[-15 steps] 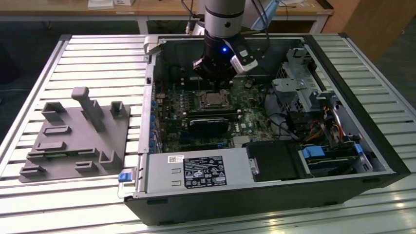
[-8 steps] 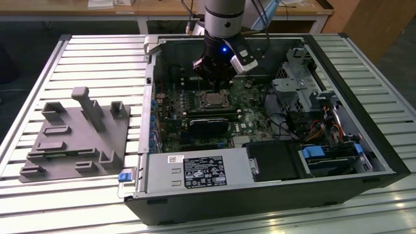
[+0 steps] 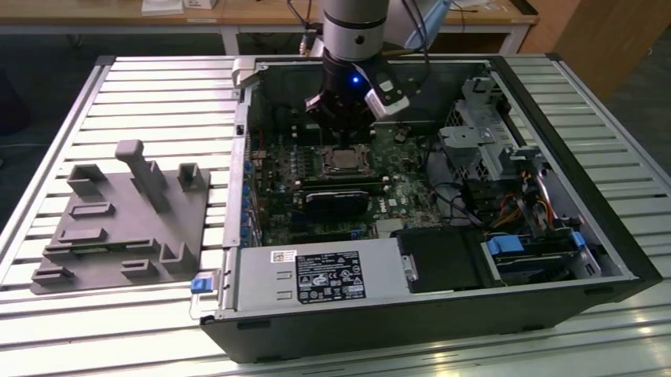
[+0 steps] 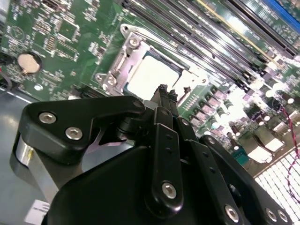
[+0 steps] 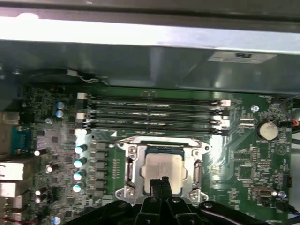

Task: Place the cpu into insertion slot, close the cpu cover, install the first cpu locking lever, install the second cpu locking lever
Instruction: 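Install the first cpu locking lever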

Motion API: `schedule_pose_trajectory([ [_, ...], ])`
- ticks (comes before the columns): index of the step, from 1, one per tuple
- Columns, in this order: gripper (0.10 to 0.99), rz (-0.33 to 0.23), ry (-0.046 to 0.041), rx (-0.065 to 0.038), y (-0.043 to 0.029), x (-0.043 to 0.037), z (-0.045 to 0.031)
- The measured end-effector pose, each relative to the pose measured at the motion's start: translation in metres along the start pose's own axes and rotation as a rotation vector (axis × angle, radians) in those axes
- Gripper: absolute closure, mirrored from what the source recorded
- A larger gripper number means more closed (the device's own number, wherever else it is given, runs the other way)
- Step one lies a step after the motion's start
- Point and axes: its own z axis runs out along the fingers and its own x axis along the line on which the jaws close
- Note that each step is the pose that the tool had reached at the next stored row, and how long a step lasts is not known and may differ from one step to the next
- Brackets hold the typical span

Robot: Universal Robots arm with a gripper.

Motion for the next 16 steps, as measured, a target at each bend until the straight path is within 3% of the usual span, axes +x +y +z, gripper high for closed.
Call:
schedule_pose_trajectory([
  [7,0.98,0.003,-0.0006,0.0,0.0004,0.0142,-0.0001],
  [16,0.98,0.004,-0.0007,0.0,0.0008,0.0257,-0.0002],
])
